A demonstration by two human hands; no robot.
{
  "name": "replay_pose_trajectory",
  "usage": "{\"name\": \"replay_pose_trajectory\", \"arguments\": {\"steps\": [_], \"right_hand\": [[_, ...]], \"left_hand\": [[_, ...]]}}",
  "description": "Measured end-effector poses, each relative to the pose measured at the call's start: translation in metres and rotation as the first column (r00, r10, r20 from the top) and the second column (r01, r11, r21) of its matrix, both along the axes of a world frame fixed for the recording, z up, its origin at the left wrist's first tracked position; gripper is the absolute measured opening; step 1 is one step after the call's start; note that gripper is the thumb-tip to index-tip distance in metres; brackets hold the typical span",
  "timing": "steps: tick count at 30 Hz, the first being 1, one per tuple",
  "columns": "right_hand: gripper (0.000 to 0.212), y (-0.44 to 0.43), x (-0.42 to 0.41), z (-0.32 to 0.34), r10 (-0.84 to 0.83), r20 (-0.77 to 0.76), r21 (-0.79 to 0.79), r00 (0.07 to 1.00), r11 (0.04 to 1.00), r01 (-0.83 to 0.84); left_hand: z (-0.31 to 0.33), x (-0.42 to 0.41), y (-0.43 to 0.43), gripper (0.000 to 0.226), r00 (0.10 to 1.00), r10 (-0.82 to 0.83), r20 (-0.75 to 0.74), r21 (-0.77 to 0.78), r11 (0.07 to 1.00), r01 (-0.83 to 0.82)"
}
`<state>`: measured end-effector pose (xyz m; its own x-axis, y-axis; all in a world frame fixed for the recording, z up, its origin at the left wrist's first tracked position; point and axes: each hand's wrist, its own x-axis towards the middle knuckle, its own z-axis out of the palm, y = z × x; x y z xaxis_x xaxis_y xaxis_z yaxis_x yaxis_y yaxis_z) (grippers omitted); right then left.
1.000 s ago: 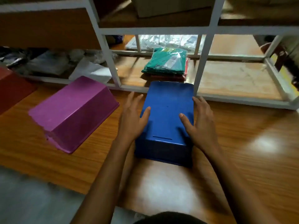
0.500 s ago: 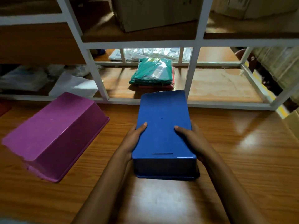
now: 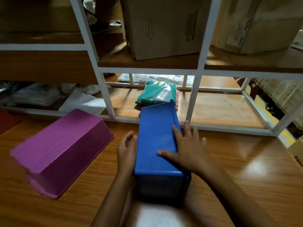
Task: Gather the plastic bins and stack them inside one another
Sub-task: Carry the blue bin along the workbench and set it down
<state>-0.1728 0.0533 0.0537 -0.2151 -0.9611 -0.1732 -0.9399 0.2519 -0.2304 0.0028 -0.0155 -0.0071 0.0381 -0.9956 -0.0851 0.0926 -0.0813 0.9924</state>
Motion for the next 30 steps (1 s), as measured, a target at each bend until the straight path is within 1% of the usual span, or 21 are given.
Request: {"name": "replay_pose_trajectory", "arguments": {"steps": [1,2,4,6,7,8,10,11,12,13,14,15,16,17,18,19,20,22,26,28,30], "right_hand": [[0.115,-0.004,0.005,-0.002,-0.025,0.119,-0.001,0.993,1.0,0.026],[0.116,-0.007,0.011,-0.005,-0.029,0.241,-0.014,0.97,0.999,0.033],[0.109,-0.01,0.026,-0.011,-0.003,0.408,-0.087,0.913,0.995,0.041],[0.098,-0.011,0.038,-0.017,-0.039,0.52,-0.168,0.853,0.975,0.146],[0.089,-0.012,0.043,-0.019,-0.059,0.587,-0.191,0.807,0.959,0.209],[0.078,-0.013,0.047,-0.021,-0.061,0.669,-0.201,0.74,0.944,0.26],[0.052,-0.016,0.054,-0.021,0.01,0.828,-0.219,0.56,0.926,0.308],[0.04,-0.018,0.056,-0.02,0.069,0.862,-0.25,0.502,0.92,0.303],[0.029,-0.018,0.059,-0.019,0.126,0.859,-0.296,0.496,0.913,0.28],[0.022,-0.018,0.06,-0.018,0.184,0.81,-0.368,0.557,0.899,0.238],[0.021,-0.018,0.059,-0.02,0.223,0.693,-0.451,0.686,0.876,0.172],[0.024,-0.018,0.057,-0.026,0.219,0.51,-0.507,0.832,0.857,0.085],[0.027,-0.019,0.054,-0.031,0.174,0.309,-0.506,0.935,0.863,0.006],[0.033,-0.02,0.051,-0.039,0.113,0.164,-0.437,0.98,0.899,-0.03],[0.041,-0.022,0.047,-0.048,0.05,0.077,-0.319,0.996,0.947,-0.023],[0.047,-0.023,0.046,-0.055,0.012,0.035,-0.199,0.999,0.98,-0.005],[0.054,-0.023,0.047,-0.062,-0.005,0.039,-0.095,0.999,0.995,0.009],[0.067,-0.021,0.053,-0.074,-0.007,0.131,-0.024,0.991,1.0,0.01],[0.079,-0.016,0.074,-0.083,-0.076,0.458,-0.162,0.886,0.973,0.167],[0.089,-0.015,0.084,-0.083,-0.113,0.514,-0.19,0.85,0.951,0.242],[0.091,-0.014,0.092,-0.083,-0.154,0.511,-0.194,0.845,0.938,0.288]], "left_hand": [[0.014,0.003,0.0,0.027,0.999,-0.041,-0.006,-0.073,0.997,0.04],[0.025,0.005,0.0,0.026,0.995,-0.092,0.039,-0.137,0.986,0.096],[0.032,0.007,0.001,0.028,0.945,-0.169,0.28,-0.208,0.95,0.231],[0.027,0.008,0.002,0.032,0.832,-0.201,0.518,-0.25,0.894,0.371],[0.026,0.008,0.004,0.036,0.772,-0.204,0.603,-0.255,0.867,0.428],[0.024,0.009,0.006,0.039,0.733,-0.198,0.65,-0.25,0.856,0.452],[0.03,0.014,0.007,0.04,0.75,-0.178,0.637,-0.241,0.878,0.413],[0.035,0.019,0.006,0.039,0.781,-0.157,0.605,-0.246,0.895,0.371],[0.037,0.025,0.003,0.038,0.799,-0.143,0.584,-0.235,0.912,0.335],[0.038,0.032,-0.001,0.039,0.811,-0.139,0.568,-0.208,0.929,0.305],[0.038,0.04,-0.005,0.042,0.824,-0.141,0.549,-0.169,0.946,0.275],[0.036,0.049,-0.009,0.05,0.834,-0.155,0.529,-0.123,0.959,0.256],[0.035,0.059,-0.012,0.057,0.848,-0.173,0.501,-0.07,0.969,0.239],[0.035,0.068,-0.014,0.058,0.872,-0.186,0.452,-0.023,0.975,0.22],[0.034,0.077,-0.016,0.052,0.896,-0.193,0.399,0.016,0.979,0.203],[0.033,0.086,-0.019,0.042,0.915,-0.195,0.352,0.038,0.98,0.194],[0.032,0.095,-0.022,0.032,0.926,-0.187,0.327,0.043,0.982,0.183],[0.029,0.11,-0.025,0.025,0.942,-0.145,0.304,0.048,0.989,0.137],[-0.002,0.134,-0.028,0.033,0.952,-0.093,0.29,0.105,0.992,0.065],[-0.018,0.143,-0.028,0.03,0.962,-0.073,0.263,0.123,0.992,0.041],[-0.03,0.151,-0.031,0.022,0.969,-0.012,0.247,0.146,0.989,-0.024]]}}
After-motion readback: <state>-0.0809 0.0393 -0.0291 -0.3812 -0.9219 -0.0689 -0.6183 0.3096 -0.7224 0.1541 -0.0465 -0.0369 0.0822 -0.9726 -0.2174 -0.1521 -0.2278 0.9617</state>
